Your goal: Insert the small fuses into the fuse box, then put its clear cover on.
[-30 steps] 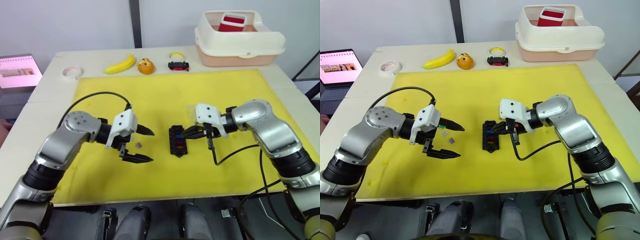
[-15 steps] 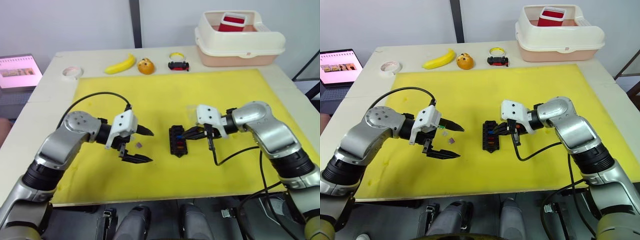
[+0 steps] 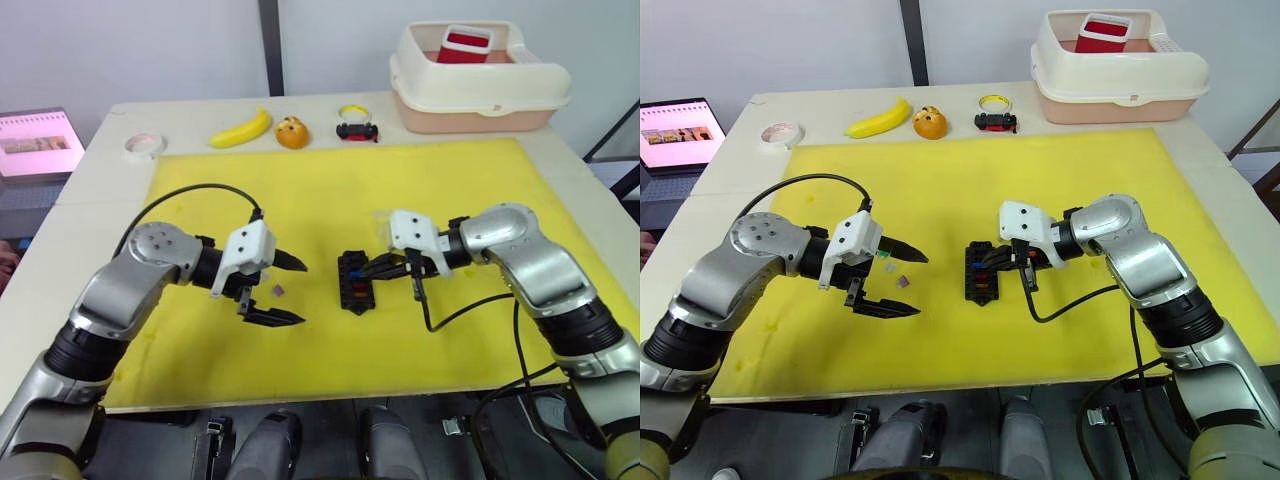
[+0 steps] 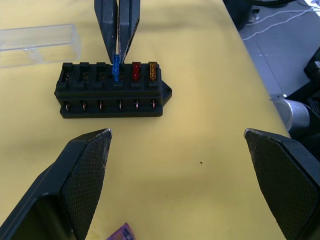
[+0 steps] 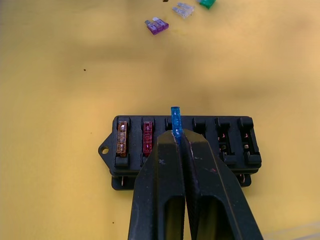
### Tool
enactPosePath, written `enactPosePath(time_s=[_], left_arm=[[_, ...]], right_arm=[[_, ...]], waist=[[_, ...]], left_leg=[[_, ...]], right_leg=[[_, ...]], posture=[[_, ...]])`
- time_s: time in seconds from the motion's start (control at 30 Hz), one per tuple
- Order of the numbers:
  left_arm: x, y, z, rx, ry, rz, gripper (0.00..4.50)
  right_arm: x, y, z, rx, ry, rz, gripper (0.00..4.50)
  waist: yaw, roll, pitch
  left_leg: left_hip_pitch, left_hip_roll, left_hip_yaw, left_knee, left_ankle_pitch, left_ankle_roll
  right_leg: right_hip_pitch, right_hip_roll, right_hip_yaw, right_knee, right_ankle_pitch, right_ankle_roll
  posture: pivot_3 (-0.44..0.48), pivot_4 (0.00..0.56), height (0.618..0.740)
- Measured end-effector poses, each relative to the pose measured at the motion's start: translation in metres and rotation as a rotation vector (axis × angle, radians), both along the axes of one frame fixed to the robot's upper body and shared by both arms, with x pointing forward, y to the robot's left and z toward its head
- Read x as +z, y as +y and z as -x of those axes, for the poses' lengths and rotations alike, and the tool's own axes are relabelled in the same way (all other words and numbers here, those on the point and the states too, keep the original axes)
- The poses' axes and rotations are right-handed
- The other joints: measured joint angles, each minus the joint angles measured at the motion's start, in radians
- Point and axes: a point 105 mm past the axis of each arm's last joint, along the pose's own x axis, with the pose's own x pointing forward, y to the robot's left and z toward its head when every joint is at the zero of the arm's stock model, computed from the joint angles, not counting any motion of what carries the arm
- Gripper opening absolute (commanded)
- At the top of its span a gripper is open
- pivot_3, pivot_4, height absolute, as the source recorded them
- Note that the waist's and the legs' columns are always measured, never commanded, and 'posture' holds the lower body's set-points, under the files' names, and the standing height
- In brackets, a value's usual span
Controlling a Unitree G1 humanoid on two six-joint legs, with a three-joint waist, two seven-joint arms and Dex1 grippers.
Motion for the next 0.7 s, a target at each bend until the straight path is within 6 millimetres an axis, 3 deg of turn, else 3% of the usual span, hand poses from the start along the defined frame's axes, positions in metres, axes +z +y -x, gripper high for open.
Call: enactPosePath(time_s=[0.7], left_arm=[[-0.0003, 0.0002, 0.0000, 0.001, 0.001, -0.001, 4.46]], right_arm=[[-0.0097, -0.0036, -0.0001, 0.008, -0.005, 0.000, 0.00]], waist=[[0.000, 0.000, 0.000]], left_leg=[[0.001, 0.000, 0.000, 0.000, 0.000, 0.000]], right_leg=[[0.001, 0.000, 0.000, 0.000, 0.000, 0.000]], posture=[[0.000, 0.150, 0.740]])
